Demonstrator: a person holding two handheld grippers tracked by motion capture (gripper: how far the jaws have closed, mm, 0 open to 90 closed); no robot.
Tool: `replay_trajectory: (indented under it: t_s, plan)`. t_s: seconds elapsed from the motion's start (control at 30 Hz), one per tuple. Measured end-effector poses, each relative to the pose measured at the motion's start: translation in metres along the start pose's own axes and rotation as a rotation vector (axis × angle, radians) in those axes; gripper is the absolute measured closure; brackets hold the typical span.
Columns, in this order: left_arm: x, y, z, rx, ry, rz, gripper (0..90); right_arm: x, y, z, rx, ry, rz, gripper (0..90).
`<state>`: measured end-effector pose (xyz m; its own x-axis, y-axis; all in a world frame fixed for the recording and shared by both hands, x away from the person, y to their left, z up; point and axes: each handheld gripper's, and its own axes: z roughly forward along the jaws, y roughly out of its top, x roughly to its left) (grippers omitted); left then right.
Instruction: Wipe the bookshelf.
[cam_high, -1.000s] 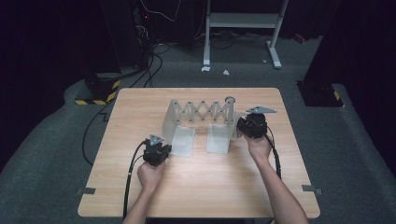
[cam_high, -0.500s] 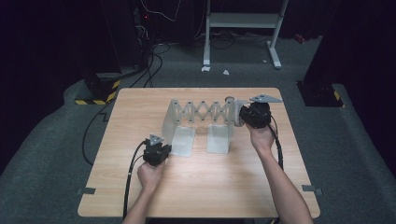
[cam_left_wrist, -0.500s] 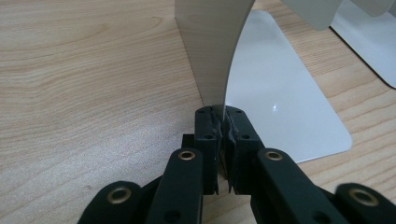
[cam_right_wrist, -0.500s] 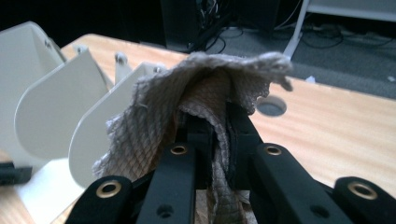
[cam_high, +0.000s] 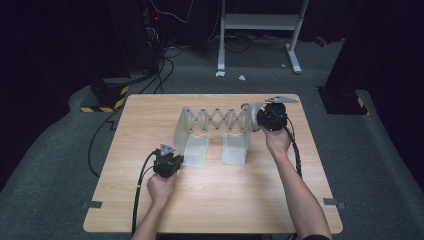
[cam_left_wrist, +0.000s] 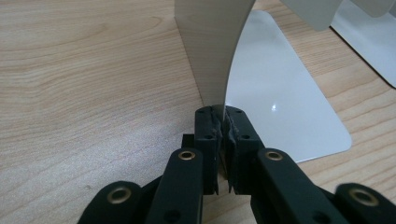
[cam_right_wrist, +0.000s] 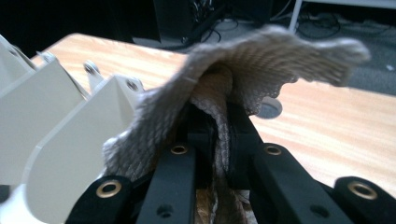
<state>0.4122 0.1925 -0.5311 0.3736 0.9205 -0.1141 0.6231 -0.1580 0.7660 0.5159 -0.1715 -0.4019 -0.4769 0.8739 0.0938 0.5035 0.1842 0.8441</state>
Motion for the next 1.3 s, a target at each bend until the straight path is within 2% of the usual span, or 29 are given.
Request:
replay_trajectory:
  t_s: [0.33,0.5,0.53,0.83,1.03,1.3]
  plan:
    - [0.000,0.000,0.000,-0.001,0.000,0.001,84.2,-0.004,-0.031,0.024,0.083,0.008,0.038,82.9]
    - [0.000,0.000,0.000,-0.002,0.000,0.001,84.1,-0.005,-0.052,0.032,0.121,0.018,0.058,82.9]
    - [0.000,0.000,0.000,-0.002,0.000,0.001,84.1,-0.005,-0.061,0.036,0.140,0.023,0.066,82.9]
    - [-0.001,0.000,0.000,-0.002,0.002,0.004,84.0,-0.001,-0.091,0.040,0.180,0.041,0.081,82.8]
    - [-0.001,0.000,0.000,-0.001,0.005,0.006,84.0,0.009,-0.103,0.032,0.184,0.036,0.013,82.8]
    - [-0.002,0.000,0.000,-0.001,0.007,0.005,83.9,0.022,-0.119,0.013,0.179,0.058,-0.031,82.7]
